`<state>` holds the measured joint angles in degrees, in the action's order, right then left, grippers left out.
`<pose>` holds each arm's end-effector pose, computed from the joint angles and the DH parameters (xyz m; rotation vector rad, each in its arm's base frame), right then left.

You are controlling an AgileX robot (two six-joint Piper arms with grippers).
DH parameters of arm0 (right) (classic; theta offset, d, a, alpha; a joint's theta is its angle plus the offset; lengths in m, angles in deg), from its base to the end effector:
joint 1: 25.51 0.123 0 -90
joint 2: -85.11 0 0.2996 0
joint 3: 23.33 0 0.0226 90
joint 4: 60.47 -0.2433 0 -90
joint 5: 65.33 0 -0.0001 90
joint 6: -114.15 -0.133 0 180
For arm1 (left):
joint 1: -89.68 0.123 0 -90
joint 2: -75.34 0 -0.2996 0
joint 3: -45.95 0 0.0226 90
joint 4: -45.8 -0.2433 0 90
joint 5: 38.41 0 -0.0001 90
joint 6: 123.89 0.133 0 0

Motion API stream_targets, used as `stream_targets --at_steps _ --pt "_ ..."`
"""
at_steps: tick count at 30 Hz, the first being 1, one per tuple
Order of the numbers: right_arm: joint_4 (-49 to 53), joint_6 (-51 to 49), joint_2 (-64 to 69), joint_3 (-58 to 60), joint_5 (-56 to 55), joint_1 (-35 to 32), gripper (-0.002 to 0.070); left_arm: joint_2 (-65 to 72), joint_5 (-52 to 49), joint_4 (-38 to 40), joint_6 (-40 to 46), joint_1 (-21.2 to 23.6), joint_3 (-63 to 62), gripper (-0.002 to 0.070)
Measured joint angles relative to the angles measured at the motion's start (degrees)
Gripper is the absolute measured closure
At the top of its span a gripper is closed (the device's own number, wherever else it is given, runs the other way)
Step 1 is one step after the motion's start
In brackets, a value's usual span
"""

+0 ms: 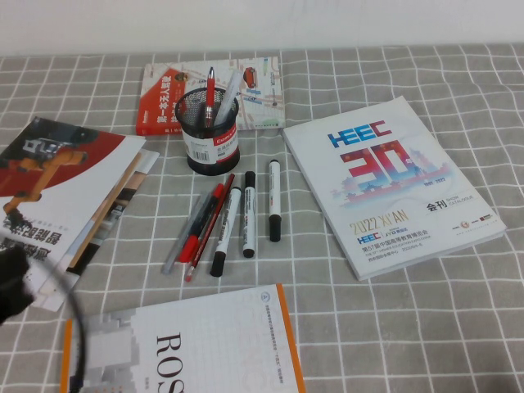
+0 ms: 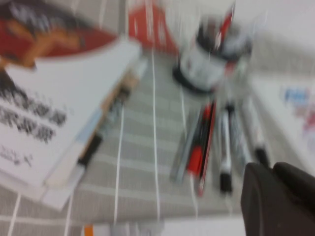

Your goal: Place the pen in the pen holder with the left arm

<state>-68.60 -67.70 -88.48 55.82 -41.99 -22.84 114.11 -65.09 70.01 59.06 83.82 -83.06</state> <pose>0.0684 0.0107 0.1552 0.0721 1.8998 0.1954 0.1255 -0.0375 0.2802 -0.1096 2.0156 -0.4617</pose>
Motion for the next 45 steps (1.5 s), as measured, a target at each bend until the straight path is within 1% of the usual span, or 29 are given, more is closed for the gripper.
stream_targets --at_steps 1,5,7,11,17,19,22,26,29,34,37,39,40,45 --pt "0.00 0.00 0.00 0.00 0.00 0.00 0.0691 4.57 -3.65 0.00 2.01 0.00 -3.30 0.0675" --pt "0.00 0.00 0.00 0.00 0.00 0.00 0.0691 18.42 -12.75 -0.11 7.65 0.00 -11.93 0.0675" --pt "0.00 0.00 0.00 0.00 0.00 0.00 0.0691 25.24 -15.31 -0.20 9.90 0.00 -15.83 0.0675" --pt "0.00 0.00 0.00 0.00 0.00 0.00 0.0691 36.00 -17.11 -0.60 12.51 -0.29 -22.36 0.0675" --pt "0.00 0.00 0.00 0.00 0.00 0.00 0.0691 51.11 -19.74 -4.56 13.04 -6.02 -33.51 0.0675" --pt "0.00 0.00 0.00 0.00 0.00 0.00 0.0691 56.09 -22.31 -6.12 12.48 -8.02 -38.40 0.0675" --pt "0.00 0.00 0.00 0.00 0.00 0.00 0.0691 62.37 -26.40 -7.98 12.14 -9.82 -45.67 0.0675" --pt "0.00 0.00 0.00 0.00 0.00 0.00 0.0691 70.59 -31.60 -11.08 12.04 -11.17 -54.69 0.0675" --pt "0.00 0.00 0.00 0.00 0.00 0.00 0.0691 74.90 -33.40 -13.49 11.90 -12.00 -59.92 0.0675" --pt "0.00 0.00 0.00 0.00 0.00 0.00 0.0691 80.69 -35.27 -15.53 12.01 -12.35 -65.43 0.0675" --pt "0.00 0.00 0.00 0.00 0.00 0.00 0.0691 83.68 -35.45 -16.26 13.77 -12.35 -67.59 0.0673" --pt "0.00 0.00 0.00 0.00 0.00 0.00 0.0691 85.31 -35.93 -16.50 15.12 -12.35 -68.97 0.0653" --pt "0.00 0.00 0.00 0.00 0.00 0.00 0.0691 85.98 -36.31 -16.50 15.59 -12.35 -69.74 0.0628" --pt "0.00 0.00 0.00 0.00 0.00 0.00 0.0691 89.21 -36.71 -16.51 16.51 -12.35 -71.92 0.0435"
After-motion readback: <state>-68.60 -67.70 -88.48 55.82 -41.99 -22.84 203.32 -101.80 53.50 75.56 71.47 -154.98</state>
